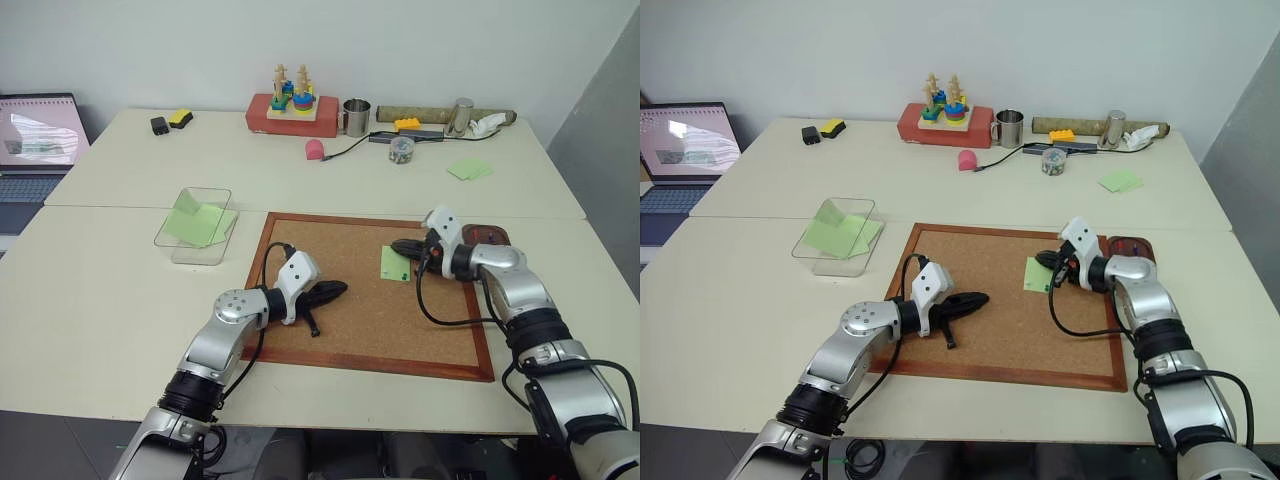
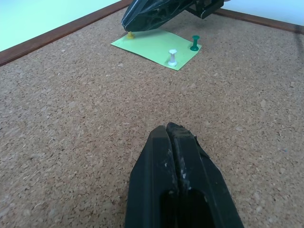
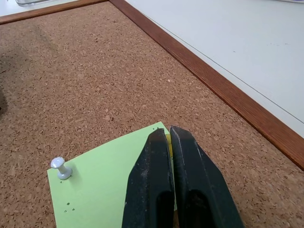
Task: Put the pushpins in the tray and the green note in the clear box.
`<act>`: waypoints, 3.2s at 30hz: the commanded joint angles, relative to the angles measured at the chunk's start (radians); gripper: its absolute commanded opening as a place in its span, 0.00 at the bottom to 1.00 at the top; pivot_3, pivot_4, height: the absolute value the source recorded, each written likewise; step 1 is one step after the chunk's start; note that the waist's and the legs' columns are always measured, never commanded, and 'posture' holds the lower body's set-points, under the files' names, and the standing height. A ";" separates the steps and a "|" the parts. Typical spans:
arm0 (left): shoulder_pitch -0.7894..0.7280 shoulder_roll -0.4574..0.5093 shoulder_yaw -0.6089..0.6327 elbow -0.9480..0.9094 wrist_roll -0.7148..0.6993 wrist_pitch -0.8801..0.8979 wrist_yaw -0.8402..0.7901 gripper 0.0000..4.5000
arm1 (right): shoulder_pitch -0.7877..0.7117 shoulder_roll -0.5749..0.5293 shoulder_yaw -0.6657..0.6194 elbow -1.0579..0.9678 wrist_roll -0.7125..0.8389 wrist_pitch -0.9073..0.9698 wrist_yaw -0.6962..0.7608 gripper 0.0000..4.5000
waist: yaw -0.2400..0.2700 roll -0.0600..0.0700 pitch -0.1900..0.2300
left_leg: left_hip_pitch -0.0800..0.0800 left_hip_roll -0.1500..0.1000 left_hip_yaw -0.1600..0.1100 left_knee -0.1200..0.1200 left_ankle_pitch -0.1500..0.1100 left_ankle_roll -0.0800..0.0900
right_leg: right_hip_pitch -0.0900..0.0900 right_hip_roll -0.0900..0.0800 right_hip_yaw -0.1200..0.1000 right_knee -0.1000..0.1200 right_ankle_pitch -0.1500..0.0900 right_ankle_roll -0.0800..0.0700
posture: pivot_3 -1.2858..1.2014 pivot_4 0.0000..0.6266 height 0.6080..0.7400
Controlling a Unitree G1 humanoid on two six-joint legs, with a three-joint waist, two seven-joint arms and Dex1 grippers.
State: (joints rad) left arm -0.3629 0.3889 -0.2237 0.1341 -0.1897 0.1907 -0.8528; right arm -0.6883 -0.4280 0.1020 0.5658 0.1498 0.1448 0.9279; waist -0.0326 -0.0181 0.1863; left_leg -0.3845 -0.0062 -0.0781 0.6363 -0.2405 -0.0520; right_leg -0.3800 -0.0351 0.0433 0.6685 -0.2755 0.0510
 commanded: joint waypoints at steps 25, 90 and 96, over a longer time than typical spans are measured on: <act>0.023 -0.013 -0.017 0.038 0.064 0.025 0.057 0.00 | -0.029 -0.194 -0.207 -0.027 -0.015 0.076 -0.280 0.01 | 0.001 0.001 0.000 | 0.002 -0.001 0.001 0.006 0.000 0.000 | 0.001 0.000 0.001 0.007 0.000 0.000 | 0.52 0.24 1.00; 0.010 -0.006 -0.021 0.053 0.078 0.018 0.052 0.00 | 0.317 -0.055 -0.024 -0.416 0.040 0.034 -0.084 0.56 | 0.001 0.002 -0.001 | 0.002 0.000 -0.001 0.007 0.000 0.000 | 0.003 0.001 0.001 0.003 -0.004 0.006 | 0.52 0.24 1.00; 0.014 -0.005 -0.023 0.049 0.079 0.018 0.053 0.00 | 0.317 -0.046 -0.034 -0.404 0.048 0.028 -0.080 0.30 | 0.001 0.002 -0.001 | 0.002 0.000 0.000 0.007 0.000 0.000 | 0.003 0.001 0.001 0.003 -0.004 0.006 | 0.52 0.24 1.00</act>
State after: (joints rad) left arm -0.3739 0.3700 -0.2315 0.1548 -0.1467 0.1847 -0.8050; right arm -0.3552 -0.4733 0.0926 0.1744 0.1802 0.1918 0.8455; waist -0.0315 -0.0164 0.1852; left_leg -0.3825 -0.0061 -0.0786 0.6428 -0.2405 -0.0518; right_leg -0.3767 -0.0344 0.0442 0.6715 -0.2791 0.0568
